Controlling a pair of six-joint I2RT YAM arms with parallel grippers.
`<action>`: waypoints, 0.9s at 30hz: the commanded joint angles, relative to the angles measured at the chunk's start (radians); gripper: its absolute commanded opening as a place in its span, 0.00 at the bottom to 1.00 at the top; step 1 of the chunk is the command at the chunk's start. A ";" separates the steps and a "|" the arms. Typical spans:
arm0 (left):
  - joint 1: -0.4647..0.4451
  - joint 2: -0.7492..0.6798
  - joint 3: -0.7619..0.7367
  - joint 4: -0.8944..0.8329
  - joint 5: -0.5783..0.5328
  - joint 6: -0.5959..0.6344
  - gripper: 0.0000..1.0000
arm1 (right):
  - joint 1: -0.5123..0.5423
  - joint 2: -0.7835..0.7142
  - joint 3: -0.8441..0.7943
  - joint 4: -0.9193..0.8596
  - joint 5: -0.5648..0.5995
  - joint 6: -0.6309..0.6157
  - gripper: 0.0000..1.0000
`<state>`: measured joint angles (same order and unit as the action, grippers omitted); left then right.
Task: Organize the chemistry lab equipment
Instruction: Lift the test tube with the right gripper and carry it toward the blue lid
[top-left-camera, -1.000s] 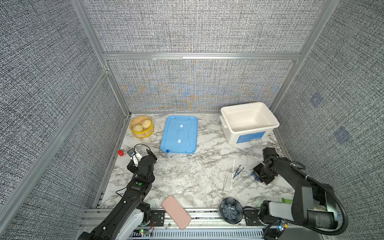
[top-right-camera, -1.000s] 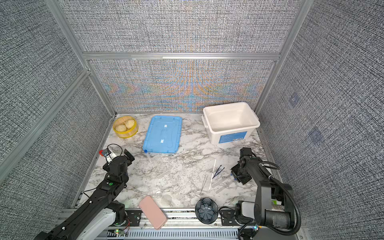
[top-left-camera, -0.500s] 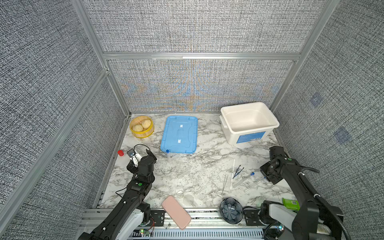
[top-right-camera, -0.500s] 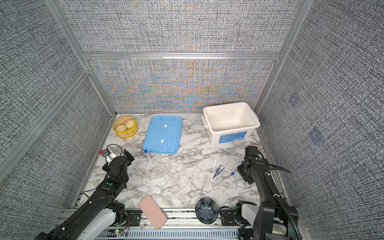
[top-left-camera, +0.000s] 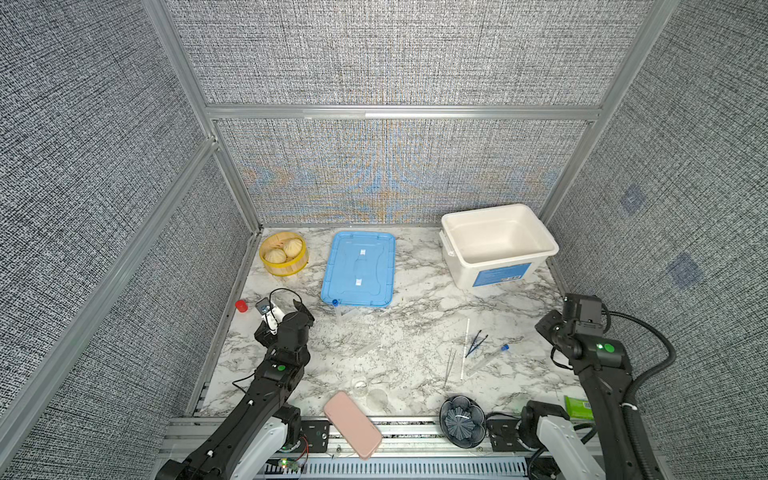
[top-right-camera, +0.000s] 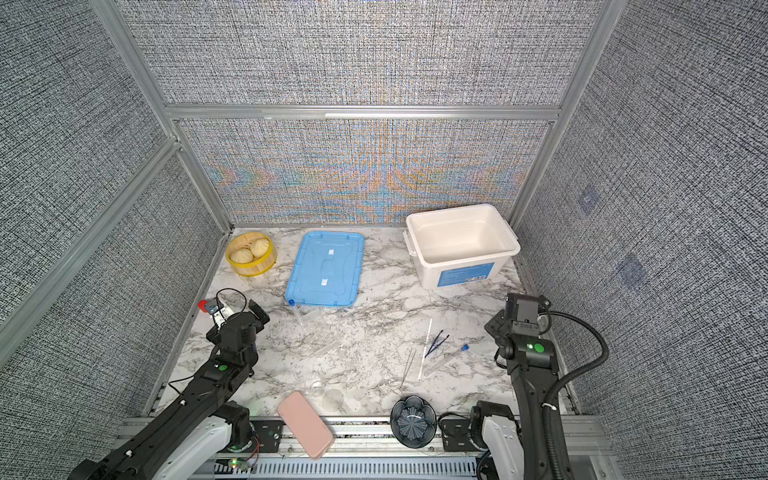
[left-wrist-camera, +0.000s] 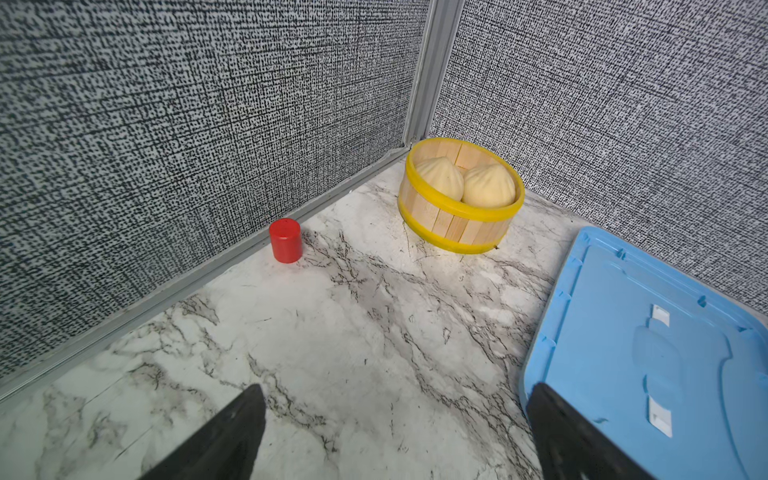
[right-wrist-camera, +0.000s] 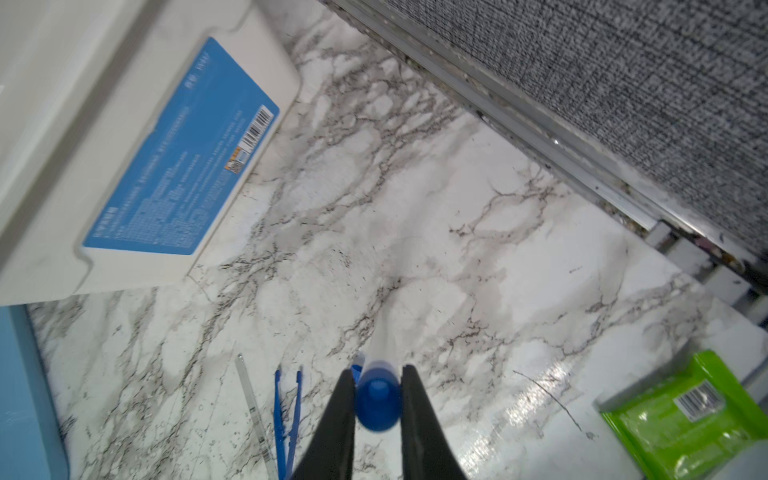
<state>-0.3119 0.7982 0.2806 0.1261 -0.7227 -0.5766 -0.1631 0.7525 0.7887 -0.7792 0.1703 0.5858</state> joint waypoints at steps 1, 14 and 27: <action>0.000 0.003 -0.001 0.012 0.007 -0.003 0.99 | 0.007 -0.015 0.021 0.055 -0.032 -0.092 0.19; 0.001 0.037 0.007 0.028 0.039 -0.007 0.99 | 0.097 0.040 0.058 0.093 -0.048 -0.187 0.17; 0.000 0.015 0.000 0.030 0.025 0.012 0.99 | 0.300 0.131 0.101 0.139 -0.066 -0.338 0.12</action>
<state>-0.3119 0.8188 0.2802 0.1402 -0.6884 -0.5793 0.0959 0.8639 0.8772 -0.6724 0.1219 0.3153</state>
